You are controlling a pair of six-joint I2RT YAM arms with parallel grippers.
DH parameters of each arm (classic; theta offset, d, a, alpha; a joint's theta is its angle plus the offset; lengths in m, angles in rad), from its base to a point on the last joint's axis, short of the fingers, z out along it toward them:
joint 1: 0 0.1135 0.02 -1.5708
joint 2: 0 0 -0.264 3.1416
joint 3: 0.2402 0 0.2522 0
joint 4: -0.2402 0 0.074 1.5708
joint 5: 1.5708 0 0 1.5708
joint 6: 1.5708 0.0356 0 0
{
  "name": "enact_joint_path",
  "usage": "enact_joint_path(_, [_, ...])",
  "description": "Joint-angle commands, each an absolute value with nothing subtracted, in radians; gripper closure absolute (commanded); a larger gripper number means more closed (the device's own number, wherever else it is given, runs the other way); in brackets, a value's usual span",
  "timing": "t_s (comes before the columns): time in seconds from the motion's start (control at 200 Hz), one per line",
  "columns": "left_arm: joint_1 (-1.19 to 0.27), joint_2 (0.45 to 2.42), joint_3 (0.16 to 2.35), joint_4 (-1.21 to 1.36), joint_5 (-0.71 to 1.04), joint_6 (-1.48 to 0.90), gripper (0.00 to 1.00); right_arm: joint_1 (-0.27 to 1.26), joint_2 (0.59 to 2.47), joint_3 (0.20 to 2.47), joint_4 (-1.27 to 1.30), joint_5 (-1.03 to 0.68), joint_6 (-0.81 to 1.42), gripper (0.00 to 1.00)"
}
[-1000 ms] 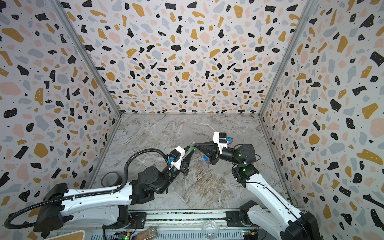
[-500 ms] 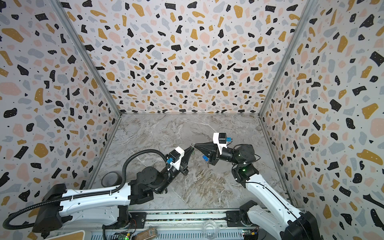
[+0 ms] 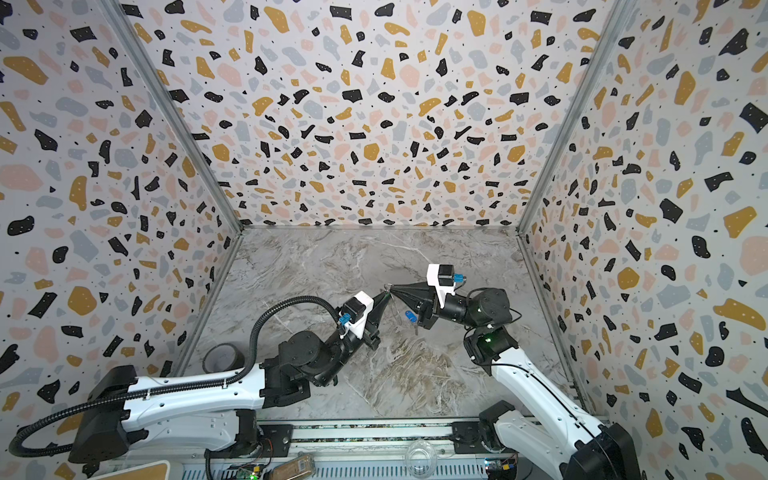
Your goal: Remove the keys from the keyring
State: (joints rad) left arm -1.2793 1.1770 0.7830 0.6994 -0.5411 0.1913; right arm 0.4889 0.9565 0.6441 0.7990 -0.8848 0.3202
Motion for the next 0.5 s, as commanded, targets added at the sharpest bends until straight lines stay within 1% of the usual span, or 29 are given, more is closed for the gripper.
enact_joint_path(0.0, [-1.281,1.179,0.821,0.724,-0.561,0.206,0.90,0.492,0.933,0.672,0.812,-0.897,0.311,1.00])
enact_joint_path(0.25, [-1.281,1.169,0.818,0.722,-0.561,0.223,1.00,0.494,0.924,0.673,0.793,-0.862,0.291,1.00])
enact_joint_path(0.34, [-1.281,1.167,0.815,0.714,-0.570,0.231,1.00,0.499,0.908,0.679,0.756,-0.820,0.261,1.00])
enact_joint_path(0.496, [-1.278,1.166,0.806,0.714,-0.590,0.250,1.00,0.557,0.875,0.718,0.608,-0.679,0.139,1.00])
